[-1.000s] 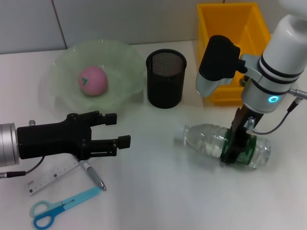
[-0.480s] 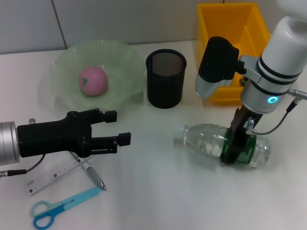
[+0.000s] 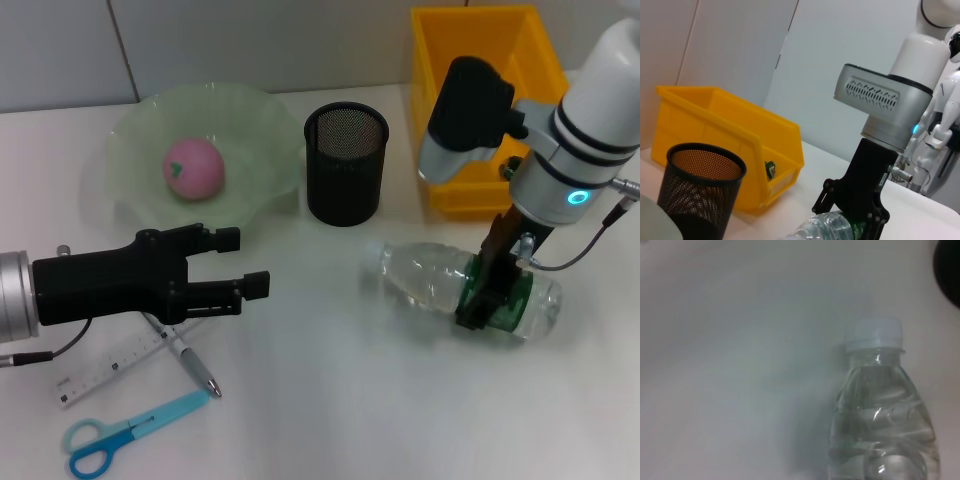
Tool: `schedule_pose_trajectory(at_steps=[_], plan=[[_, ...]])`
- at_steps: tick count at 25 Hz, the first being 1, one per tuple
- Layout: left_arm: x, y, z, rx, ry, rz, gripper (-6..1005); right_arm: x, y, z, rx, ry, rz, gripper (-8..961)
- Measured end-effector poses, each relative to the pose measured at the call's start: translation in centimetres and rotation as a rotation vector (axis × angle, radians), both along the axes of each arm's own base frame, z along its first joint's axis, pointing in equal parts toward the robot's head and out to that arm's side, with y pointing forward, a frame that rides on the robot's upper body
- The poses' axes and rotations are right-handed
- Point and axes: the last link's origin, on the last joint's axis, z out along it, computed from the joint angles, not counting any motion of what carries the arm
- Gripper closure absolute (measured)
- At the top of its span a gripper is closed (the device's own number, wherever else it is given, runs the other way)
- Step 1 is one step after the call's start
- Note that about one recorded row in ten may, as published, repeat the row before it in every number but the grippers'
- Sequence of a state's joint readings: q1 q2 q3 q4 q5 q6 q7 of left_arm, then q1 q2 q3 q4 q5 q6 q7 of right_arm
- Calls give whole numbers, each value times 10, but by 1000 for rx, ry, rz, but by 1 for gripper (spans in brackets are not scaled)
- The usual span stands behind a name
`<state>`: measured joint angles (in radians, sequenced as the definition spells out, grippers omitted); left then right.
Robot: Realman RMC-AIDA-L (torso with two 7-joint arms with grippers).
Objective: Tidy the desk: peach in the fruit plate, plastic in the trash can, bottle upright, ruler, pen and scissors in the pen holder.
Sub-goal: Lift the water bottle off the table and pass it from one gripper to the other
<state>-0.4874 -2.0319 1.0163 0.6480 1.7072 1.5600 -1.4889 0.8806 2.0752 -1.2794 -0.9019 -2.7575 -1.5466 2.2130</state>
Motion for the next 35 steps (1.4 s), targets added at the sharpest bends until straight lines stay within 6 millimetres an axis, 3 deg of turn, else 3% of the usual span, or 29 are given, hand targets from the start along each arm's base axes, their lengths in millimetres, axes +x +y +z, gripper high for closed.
schedule_pose_trajectory(at_steps=[11,20,24,35], plan=[[-5,1,5,44,-49,53,152,-13,-7,18,61,276,11,231],[-8,-1,-2,58,-113,115,152,0,-16,30,130,587,30,230],[-7,0,-3,74,-173,148,152,16,-25,28,176,749,50,230],[-6,-4,-7,83,-301,214,152,30,-42,9,181,968,91,229]])
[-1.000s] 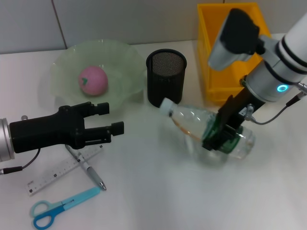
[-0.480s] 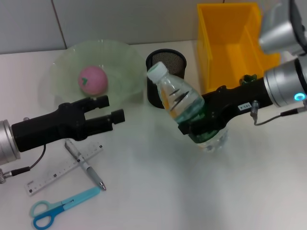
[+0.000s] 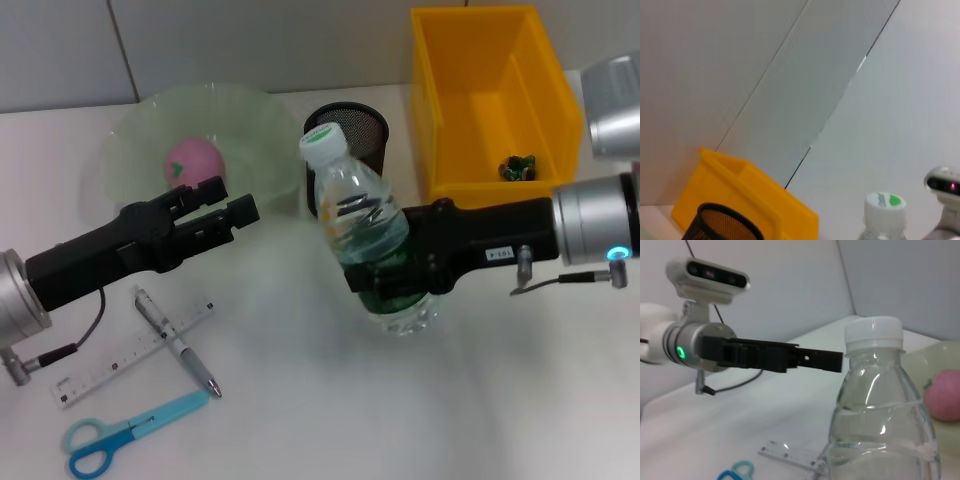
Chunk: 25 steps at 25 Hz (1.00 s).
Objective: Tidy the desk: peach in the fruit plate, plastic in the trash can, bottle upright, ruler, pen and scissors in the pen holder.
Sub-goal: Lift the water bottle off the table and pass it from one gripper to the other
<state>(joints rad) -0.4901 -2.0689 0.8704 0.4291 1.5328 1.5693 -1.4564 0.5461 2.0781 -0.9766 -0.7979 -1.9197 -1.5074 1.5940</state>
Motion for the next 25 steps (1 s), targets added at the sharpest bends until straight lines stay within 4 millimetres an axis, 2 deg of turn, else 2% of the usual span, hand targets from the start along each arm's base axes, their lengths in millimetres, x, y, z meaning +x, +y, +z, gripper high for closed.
schedule_pose_trajectory(at_steps=[9,25], plan=[[6,-6,-8,9,-108,11,152,2,-7,-14,-9,75,18,228],[15,-9,-18,12,-124,-39,152,-2,-11,-26,-46,115,23,226]])
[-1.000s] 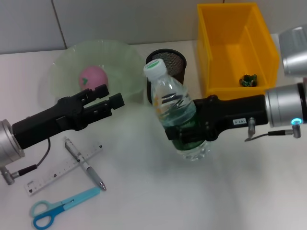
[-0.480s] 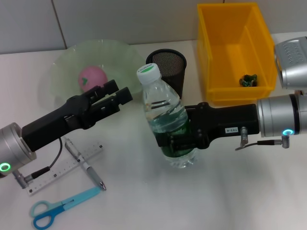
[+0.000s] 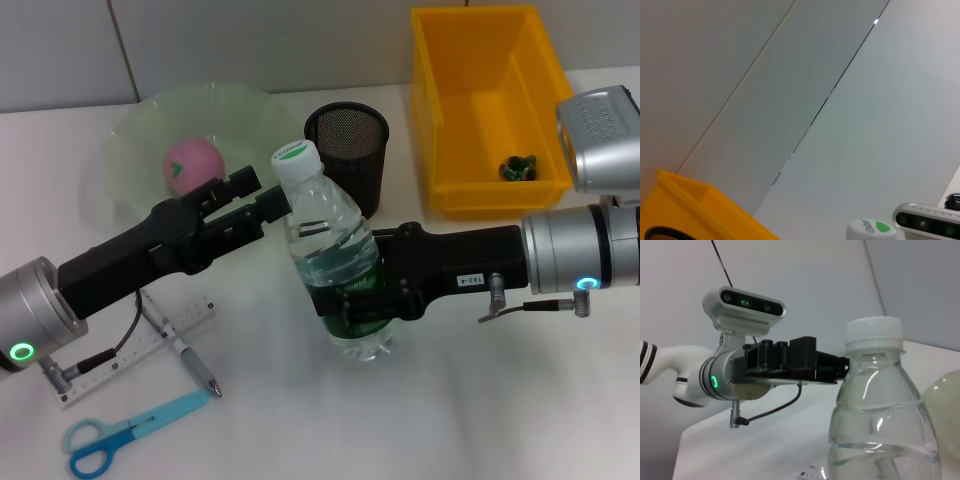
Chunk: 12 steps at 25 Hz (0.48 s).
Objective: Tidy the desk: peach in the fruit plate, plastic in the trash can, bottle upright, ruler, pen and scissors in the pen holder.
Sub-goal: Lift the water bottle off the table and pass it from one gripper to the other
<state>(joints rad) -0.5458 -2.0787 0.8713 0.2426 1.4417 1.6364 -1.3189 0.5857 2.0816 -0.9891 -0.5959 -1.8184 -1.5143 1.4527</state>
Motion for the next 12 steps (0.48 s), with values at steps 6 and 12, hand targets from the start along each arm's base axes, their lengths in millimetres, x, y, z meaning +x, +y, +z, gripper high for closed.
schedule_pose_trajectory(at_steps=[6,12], plan=[[1,-1,-2,8,3,-13,152,-4,0,-5,-25,0,8,225],[3,-1,-3,11,5,-29,152,-6,-1,-8,-38,-8,21,224]])
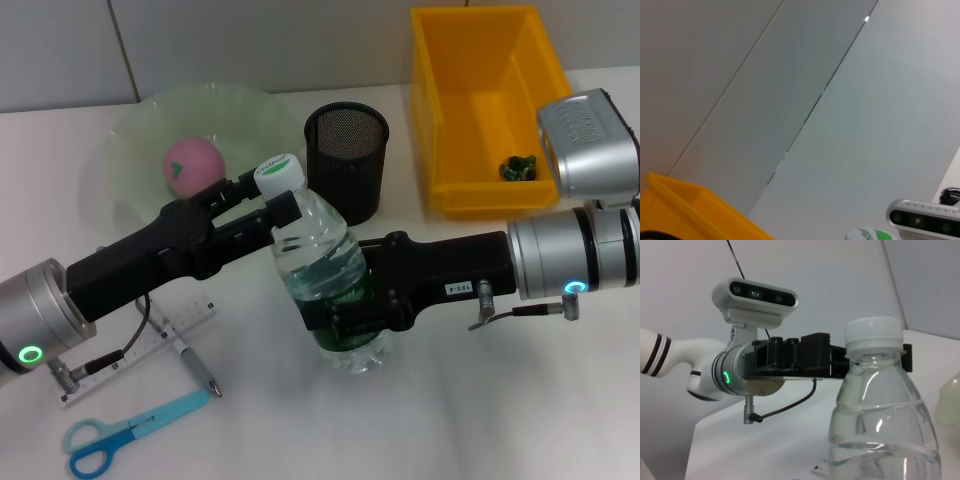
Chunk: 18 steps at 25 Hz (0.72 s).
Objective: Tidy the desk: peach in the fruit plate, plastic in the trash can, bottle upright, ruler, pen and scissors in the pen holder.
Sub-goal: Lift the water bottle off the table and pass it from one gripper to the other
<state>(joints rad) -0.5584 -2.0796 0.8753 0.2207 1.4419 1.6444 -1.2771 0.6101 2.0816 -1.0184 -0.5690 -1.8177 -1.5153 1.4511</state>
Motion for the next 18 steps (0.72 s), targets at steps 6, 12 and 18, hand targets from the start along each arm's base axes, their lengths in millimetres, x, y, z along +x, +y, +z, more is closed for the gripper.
schedule_pose_trajectory(at_steps=[6,12,18], plan=[[2,0,-1,-3,4,-15,152,-3,0,-4,-14,-3,5,224],[2,-2,-2,-2,3,-20,152,-4,0,-6,-19,-2,9,223],[2,-3,-3,6,3,-30,152,-4,0,-7,-19,-1,10,222]])
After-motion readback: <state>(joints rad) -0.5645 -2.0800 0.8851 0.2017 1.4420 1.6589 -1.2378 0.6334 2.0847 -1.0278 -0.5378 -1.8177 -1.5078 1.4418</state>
